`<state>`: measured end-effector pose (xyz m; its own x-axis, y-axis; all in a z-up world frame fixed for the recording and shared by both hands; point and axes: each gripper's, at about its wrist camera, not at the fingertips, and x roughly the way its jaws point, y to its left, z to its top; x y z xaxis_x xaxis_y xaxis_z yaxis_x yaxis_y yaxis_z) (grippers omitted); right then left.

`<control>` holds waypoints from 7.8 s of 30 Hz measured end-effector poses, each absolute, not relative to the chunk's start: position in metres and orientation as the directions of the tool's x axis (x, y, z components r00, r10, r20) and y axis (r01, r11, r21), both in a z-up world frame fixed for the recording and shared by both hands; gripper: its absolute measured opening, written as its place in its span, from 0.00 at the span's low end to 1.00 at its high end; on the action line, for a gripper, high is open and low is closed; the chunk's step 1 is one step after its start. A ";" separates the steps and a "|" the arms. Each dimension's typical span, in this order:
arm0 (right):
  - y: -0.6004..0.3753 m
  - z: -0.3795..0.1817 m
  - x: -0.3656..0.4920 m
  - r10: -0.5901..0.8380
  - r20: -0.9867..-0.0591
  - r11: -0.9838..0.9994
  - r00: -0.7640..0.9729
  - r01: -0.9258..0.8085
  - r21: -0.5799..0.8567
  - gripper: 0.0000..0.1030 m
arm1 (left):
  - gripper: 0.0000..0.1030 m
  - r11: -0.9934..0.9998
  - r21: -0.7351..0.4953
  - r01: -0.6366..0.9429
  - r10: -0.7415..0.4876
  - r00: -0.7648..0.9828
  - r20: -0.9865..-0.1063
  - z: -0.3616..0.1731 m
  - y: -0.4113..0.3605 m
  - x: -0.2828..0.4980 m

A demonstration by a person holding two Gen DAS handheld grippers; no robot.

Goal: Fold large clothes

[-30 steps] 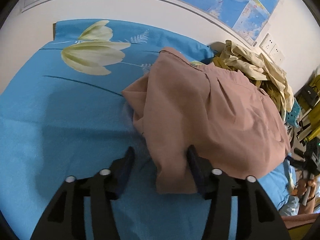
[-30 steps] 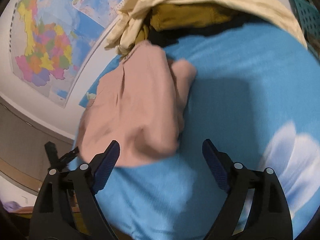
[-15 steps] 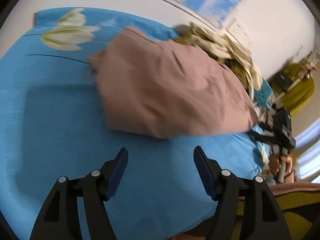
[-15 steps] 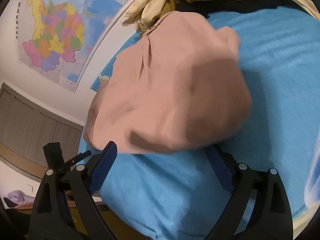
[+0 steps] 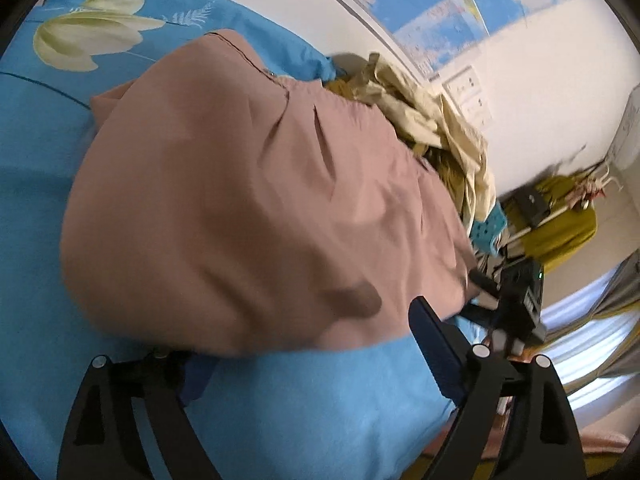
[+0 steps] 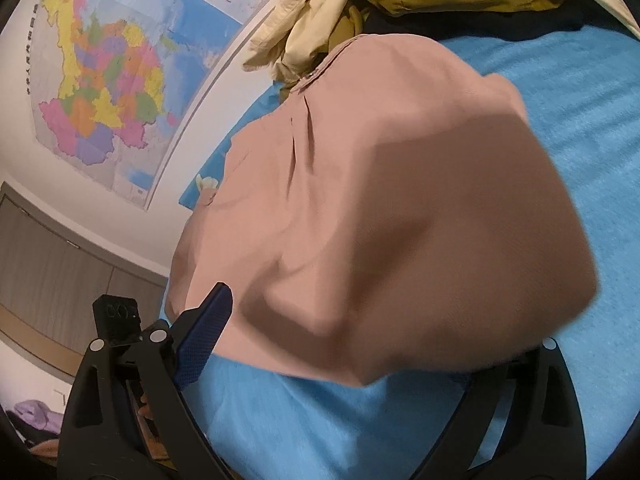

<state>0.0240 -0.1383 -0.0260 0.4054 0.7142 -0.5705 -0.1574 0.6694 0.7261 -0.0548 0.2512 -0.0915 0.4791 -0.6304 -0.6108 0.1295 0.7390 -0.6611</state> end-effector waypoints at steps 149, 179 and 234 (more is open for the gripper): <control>0.221 0.041 0.138 0.721 -0.657 0.570 0.221 -0.729 0.379 0.42 | 0.63 0.795 -0.040 -0.605 0.434 0.614 -0.659 0.009 0.551 -0.010; 0.238 0.026 0.131 0.673 -0.705 0.554 0.222 -0.783 0.283 0.55 | 0.80 0.962 -0.072 -0.263 0.127 0.666 -0.735 -0.064 0.421 0.009; 0.282 0.034 0.181 0.680 -0.695 0.543 0.236 -0.798 0.260 0.58 | 0.72 0.942 -0.065 -0.328 0.184 0.670 -0.719 -0.040 0.516 0.061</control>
<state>0.1807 0.2820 0.0336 0.2362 0.6796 -0.6945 -0.7982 0.5433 0.2602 0.0605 0.5160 -0.0396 0.6699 0.1837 -0.7194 -0.3281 0.9424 -0.0649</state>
